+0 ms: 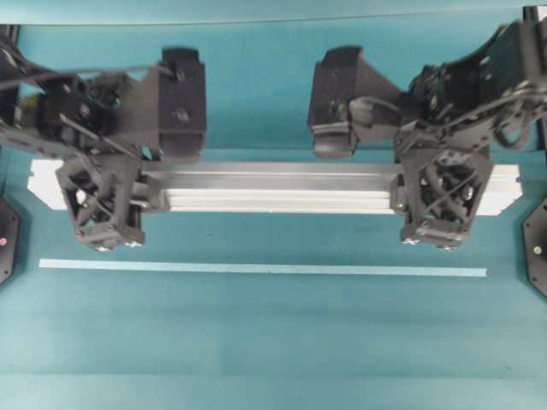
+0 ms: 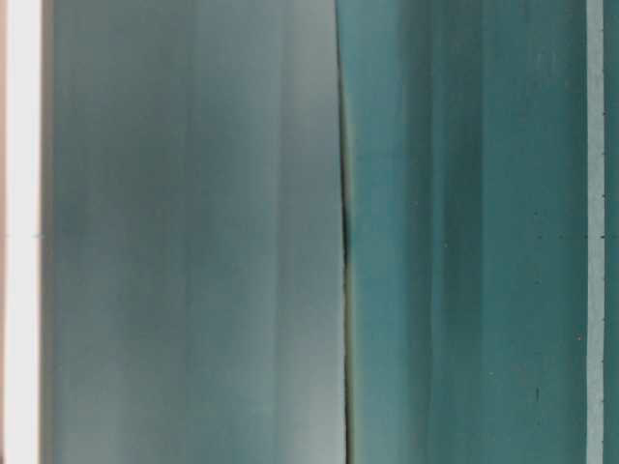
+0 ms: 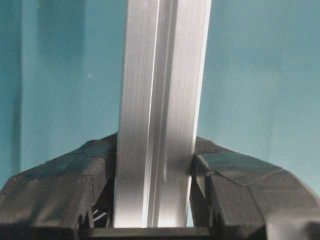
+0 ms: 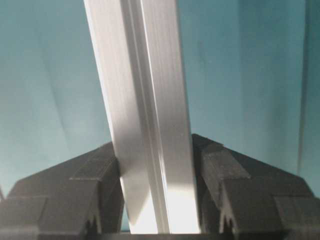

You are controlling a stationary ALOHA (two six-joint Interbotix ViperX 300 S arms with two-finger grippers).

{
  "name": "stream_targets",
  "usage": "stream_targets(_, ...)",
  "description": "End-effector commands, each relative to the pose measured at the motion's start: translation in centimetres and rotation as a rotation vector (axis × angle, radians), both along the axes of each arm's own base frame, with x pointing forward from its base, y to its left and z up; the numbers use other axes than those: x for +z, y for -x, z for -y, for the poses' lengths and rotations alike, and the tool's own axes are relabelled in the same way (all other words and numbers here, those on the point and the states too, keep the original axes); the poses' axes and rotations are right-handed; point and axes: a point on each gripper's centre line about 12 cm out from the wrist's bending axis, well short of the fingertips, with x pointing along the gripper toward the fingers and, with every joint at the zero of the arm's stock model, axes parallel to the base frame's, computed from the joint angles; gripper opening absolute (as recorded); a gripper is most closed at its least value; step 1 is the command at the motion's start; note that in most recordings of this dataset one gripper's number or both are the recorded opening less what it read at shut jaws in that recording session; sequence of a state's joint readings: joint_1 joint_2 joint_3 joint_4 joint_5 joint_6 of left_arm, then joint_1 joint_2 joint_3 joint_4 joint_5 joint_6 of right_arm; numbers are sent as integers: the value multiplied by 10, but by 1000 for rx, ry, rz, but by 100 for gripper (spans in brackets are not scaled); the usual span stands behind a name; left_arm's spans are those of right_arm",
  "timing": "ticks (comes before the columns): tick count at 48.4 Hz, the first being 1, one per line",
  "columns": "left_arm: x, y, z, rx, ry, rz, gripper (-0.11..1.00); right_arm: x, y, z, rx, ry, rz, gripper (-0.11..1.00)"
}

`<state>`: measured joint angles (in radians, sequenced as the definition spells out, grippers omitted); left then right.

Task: Lift the metal rail with both hands.
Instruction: 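Lift the held rail upward and toward the back with both grippers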

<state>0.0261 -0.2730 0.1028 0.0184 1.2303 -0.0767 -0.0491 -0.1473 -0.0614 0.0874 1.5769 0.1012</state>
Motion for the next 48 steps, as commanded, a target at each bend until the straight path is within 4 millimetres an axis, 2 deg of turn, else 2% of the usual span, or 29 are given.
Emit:
stream_targets(1,35,1,-3,14,-3,95,36,18,-1,-1,-27,-8,48,39)
stream_targets(25,74,3,-4,31,3,148,36,72,6,-2,-39,3,117,39)
stream_targets(48,79,-4,-4,9,-9,110,36,75,4,-4,-33,4,118,39)
